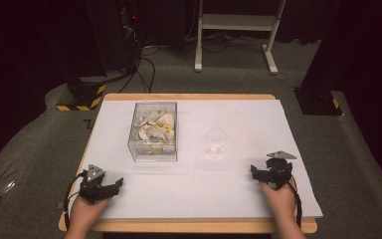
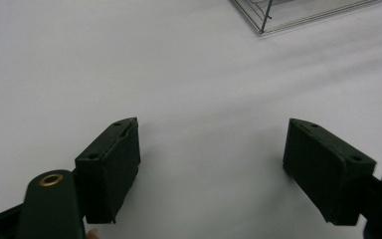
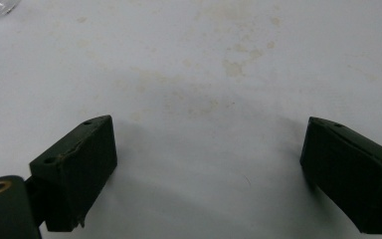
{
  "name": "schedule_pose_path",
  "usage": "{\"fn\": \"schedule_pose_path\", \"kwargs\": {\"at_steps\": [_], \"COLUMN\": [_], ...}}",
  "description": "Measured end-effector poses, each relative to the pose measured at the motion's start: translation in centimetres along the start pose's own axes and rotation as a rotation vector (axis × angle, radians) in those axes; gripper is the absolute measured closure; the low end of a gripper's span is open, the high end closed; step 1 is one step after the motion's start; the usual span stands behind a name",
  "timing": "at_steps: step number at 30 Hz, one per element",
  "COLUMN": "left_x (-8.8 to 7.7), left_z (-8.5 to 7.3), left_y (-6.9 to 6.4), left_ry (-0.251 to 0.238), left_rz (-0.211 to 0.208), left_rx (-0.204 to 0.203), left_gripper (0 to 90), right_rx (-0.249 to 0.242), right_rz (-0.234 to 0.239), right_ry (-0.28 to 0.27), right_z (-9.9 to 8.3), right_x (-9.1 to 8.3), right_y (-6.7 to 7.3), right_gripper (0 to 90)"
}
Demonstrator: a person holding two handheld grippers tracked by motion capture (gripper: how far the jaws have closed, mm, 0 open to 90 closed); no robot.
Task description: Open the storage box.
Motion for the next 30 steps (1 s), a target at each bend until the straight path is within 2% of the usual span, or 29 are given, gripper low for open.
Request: {"fn": "schedule_pose_path", "kwargs": {"at_steps": [25, 30], "left_x": [-0.08, -0.05], "left_z": [-0.05, -0.05], "left_y": [0.02, 0.09], "left_ry": [-0.001, 0.006], "left_rz": [0.011, 0.034], "left_rx": [0.002, -0.013], "left_gripper": [23.1, 19.2], "right_rx": [-0.002, -0.002], "right_rz": [-0.001, -0.002], "right_ry": [-0.002, 0.0], "right_z": [0.02, 0.02], "right_x": [0.0, -0.05], "right_y": [-0.02, 0.04], "right_gripper": [7.9, 8.1]}}
Point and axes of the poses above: each handheld gripper's, and its own axes: x roughly forward along the jaws, z roughly out of its top, y roughly to its left, the point moved 8 cm from there along x, roughly forward along the jaws, and after that the axes turned 8 degrees about -z, right-handed, at the moved point
